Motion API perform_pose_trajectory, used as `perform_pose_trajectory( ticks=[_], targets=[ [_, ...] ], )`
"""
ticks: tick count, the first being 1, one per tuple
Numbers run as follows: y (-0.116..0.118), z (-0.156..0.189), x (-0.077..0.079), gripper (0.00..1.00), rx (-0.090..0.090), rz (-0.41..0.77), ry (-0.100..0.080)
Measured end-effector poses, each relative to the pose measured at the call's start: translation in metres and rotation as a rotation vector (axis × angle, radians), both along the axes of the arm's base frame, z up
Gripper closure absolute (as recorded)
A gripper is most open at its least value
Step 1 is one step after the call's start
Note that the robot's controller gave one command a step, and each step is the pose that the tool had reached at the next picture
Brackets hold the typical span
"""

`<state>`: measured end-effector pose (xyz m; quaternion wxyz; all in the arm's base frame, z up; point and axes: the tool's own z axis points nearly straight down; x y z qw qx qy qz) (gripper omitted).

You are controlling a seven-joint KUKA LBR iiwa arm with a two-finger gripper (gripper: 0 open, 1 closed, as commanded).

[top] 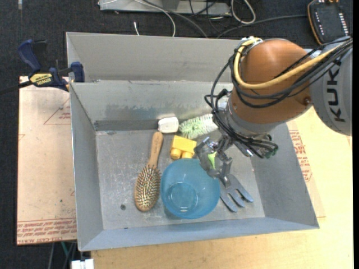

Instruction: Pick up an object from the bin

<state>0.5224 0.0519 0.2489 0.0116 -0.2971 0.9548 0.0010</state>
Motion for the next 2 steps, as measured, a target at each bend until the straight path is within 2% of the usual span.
perform_pose_trajectory(
  ticks=[1, 2],
  targets=[
    [-0.007, -0.051, -0.021, 1.0, 0.003, -0.06, 0.009],
    [0.024, -0.044, -0.029, 1.0, 0.003, -0.035, -0.006]
  ],
)
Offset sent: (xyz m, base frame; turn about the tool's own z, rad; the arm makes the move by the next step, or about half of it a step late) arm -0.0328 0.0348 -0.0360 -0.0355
